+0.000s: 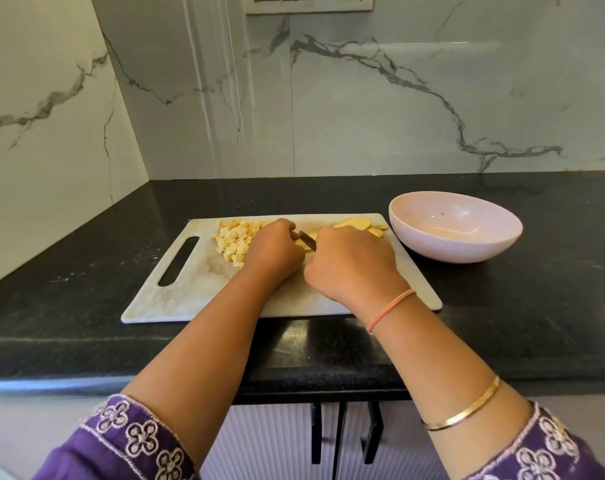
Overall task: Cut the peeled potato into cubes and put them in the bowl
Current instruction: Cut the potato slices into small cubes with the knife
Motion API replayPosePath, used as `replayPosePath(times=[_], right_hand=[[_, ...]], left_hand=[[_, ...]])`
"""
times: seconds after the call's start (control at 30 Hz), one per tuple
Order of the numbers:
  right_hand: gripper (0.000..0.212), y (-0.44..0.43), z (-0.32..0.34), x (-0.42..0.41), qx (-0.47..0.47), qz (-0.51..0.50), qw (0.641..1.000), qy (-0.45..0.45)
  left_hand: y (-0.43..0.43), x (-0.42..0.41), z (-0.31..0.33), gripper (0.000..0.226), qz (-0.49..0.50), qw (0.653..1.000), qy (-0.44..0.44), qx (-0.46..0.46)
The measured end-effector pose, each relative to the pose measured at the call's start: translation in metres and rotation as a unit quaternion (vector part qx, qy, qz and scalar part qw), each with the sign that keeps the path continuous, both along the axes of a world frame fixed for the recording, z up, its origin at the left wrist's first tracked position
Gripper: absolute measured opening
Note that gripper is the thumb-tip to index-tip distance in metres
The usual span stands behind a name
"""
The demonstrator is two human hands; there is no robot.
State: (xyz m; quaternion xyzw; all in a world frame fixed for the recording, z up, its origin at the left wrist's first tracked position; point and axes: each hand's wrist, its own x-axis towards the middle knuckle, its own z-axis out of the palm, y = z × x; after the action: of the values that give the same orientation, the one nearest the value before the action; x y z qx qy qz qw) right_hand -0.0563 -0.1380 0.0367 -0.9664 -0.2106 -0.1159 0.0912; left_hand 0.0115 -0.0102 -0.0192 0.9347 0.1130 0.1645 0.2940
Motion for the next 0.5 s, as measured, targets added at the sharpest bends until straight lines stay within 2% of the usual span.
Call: replayPosePath(times=[0.13, 0.5], right_hand=[[0.020, 0.002, -0.008, -0.005, -0.009, 0.009, 1.000, -0.006], [0.020, 0.003, -0.020, -0.015, -0.003, 0.007, 1.000, -0.001]], left_hand=[[0.000, 0.000, -0.001, 0.047, 0.013, 1.000, 0.008, -0.004], [-0.004, -0.002, 0.000, 0.046, 0.025, 1.000, 0.010, -0.012]])
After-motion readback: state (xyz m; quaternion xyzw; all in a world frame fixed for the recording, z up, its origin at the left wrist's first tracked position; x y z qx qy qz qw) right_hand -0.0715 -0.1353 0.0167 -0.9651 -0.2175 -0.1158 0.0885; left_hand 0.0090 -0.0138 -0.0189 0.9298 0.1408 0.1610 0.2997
